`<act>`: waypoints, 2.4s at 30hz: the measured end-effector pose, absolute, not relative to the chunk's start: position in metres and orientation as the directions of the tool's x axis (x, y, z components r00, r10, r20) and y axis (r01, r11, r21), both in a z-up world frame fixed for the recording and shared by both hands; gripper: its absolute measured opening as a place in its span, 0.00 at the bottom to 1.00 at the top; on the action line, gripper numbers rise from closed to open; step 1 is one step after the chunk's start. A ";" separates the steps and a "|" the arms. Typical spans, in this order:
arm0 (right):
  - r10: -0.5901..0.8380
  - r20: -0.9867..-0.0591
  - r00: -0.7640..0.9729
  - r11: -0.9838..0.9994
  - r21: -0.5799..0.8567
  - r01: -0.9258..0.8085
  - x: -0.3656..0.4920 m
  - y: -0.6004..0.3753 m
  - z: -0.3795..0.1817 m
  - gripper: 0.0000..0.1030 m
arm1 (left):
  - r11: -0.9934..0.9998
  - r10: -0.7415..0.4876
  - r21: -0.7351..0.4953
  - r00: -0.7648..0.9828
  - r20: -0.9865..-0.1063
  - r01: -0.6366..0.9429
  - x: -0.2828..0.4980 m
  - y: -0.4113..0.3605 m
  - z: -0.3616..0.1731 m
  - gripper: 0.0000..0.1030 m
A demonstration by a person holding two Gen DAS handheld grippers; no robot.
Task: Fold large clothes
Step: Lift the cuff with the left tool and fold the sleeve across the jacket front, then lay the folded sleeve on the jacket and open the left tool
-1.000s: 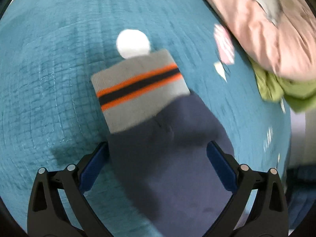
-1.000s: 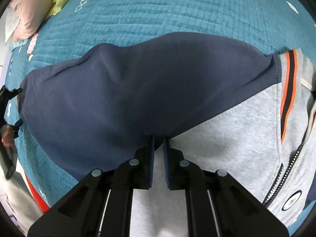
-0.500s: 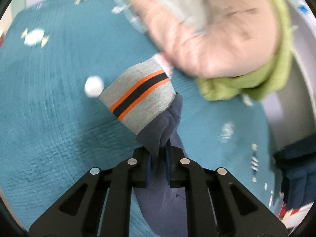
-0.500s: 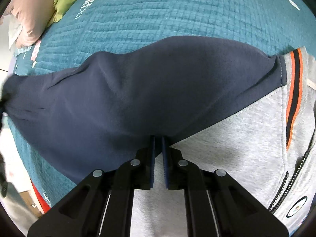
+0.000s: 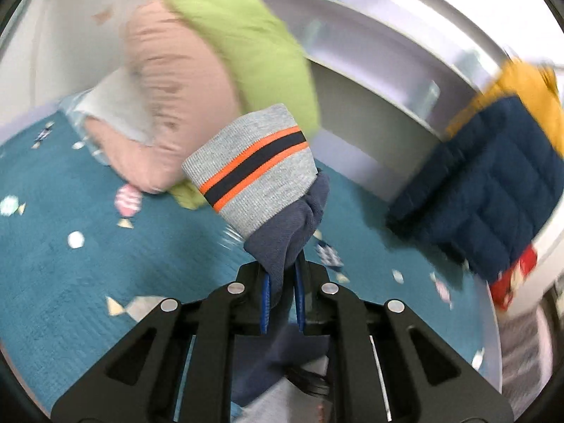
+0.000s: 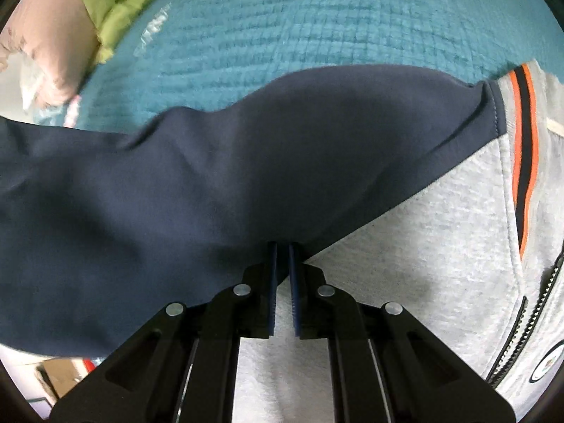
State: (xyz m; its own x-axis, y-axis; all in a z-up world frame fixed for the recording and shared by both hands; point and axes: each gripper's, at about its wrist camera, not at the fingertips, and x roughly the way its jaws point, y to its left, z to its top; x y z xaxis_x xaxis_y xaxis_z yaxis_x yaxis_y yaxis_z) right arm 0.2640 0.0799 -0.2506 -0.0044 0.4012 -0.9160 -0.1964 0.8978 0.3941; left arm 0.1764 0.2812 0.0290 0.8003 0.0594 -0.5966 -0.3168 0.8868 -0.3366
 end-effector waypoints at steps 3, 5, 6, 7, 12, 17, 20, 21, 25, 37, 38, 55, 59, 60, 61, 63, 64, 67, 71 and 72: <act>0.460 -0.885 0.064 0.883 0.449 -0.140 0.255 0.039 -0.224 0.08 | 0.932 0.033 -0.266 0.786 -0.617 -0.248 0.193 0.221 0.018 0.11; 0.490 -0.861 0.137 0.870 0.475 -0.131 0.244 -0.001 -0.203 0.08 | 0.956 0.012 -0.217 0.764 -0.645 -0.198 0.197 0.181 0.003 0.11; 0.475 -0.864 0.169 0.880 0.461 -0.115 0.239 -0.020 -0.196 0.08 | 0.964 -0.004 -0.204 0.753 -0.658 -0.173 0.197 0.163 -0.007 0.11; 0.456 -0.868 0.196 0.890 0.446 -0.094 0.234 -0.037 -0.191 0.08 | 0.971 -0.021 -0.188 0.737 -0.675 -0.146 0.200 0.144 -0.019 0.11; 0.391 -0.856 0.337 0.907 0.420 0.013 0.189 -0.154 -0.169 0.09 | 0.993 -0.077 -0.114 0.665 -0.743 -0.012 0.208 0.060 -0.076 0.11; 0.335 -0.875 0.351 0.899 0.408 0.157 0.153 -0.233 -0.175 0.11 | 0.990 -0.140 -0.107 0.540 -0.830 0.093 0.202 -0.005 -0.145 0.11; 0.316 -0.879 0.357 0.895 0.401 0.194 0.142 -0.247 -0.172 0.11 | 0.983 -0.155 -0.087 0.488 -0.859 0.160 0.191 -0.038 -0.178 0.11; 0.328 -0.874 0.358 0.888 0.414 0.197 0.140 -0.252 -0.172 0.11 | 0.981 -0.147 -0.066 0.473 -0.869 0.183 0.189 -0.049 -0.191 0.12; 0.337 -0.865 0.373 0.876 0.432 0.212 0.136 -0.259 -0.169 0.15 | 0.974 -0.136 -0.050 0.398 -0.907 0.219 0.184 -0.067 -0.220 0.19; 0.413 -0.833 0.368 0.822 0.515 0.242 0.145 -0.253 -0.184 0.70 | 0.955 -0.295 -0.210 0.599 -0.745 0.210 0.150 0.045 -0.134 0.80; 0.412 -0.842 0.347 0.833 0.503 0.232 0.147 -0.247 -0.189 0.70 | 0.966 -0.257 -0.189 0.596 -0.761 0.175 0.152 0.056 -0.139 0.80; 0.272 -0.839 0.471 0.922 0.368 0.122 0.166 -0.215 -0.163 0.20 | 0.861 -0.106 -0.303 0.440 -0.892 -0.408 0.145 0.247 -0.263 0.19; 0.258 -0.838 0.481 0.937 0.339 0.088 0.168 -0.213 -0.159 0.20 | 0.874 -0.078 -0.268 0.426 -0.901 -0.406 0.143 0.245 -0.270 0.20; 0.209 -0.880 0.427 0.952 0.284 0.119 0.171 -0.213 -0.177 0.20 | 0.875 -0.072 -0.257 0.416 -0.907 -0.410 0.144 0.244 -0.274 0.21; 0.178 -0.909 0.378 0.960 0.245 0.137 0.171 -0.216 -0.194 0.20 | 0.878 -0.065 -0.250 0.416 -0.907 -0.408 0.145 0.242 -0.275 0.21; 0.188 -0.915 0.358 0.952 0.260 0.164 0.166 -0.222 -0.226 0.21 | 0.890 -0.046 -0.225 0.415 -0.909 -0.395 0.146 0.236 -0.271 0.21; 0.204 -0.906 0.371 0.945 0.281 0.166 0.164 -0.225 -0.225 0.21 | 0.897 -0.037 -0.212 0.414 -0.910 -0.387 0.145 0.233 -0.269 0.22; 0.229 -0.913 0.339 0.930 0.307 0.199 0.168 -0.230 -0.219 0.25 | 0.911 -0.015 -0.180 0.405 -0.914 -0.371 0.148 0.228 -0.269 0.23; 0.246 -0.874 0.418 0.922 0.344 0.177 0.161 -0.240 -0.181 0.28 | 0.923 0.029 -0.129 0.399 -0.916 -0.363 0.149 0.224 -0.256 0.28; 0.234 -0.870 0.434 0.927 0.334 0.170 0.157 -0.241 -0.173 0.36 | 0.922 0.063 -0.102 0.406 -0.912 -0.374 0.147 0.222 -0.249 0.31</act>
State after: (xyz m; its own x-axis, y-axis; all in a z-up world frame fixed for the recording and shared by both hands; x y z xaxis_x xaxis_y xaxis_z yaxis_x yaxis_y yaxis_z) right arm 0.1569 -0.2408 -0.1732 0.4337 0.2342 -0.8701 0.1704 0.9269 0.3344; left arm 0.1470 0.2224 -0.2486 0.4055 0.0633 -0.9119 -0.3739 0.9218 -0.1023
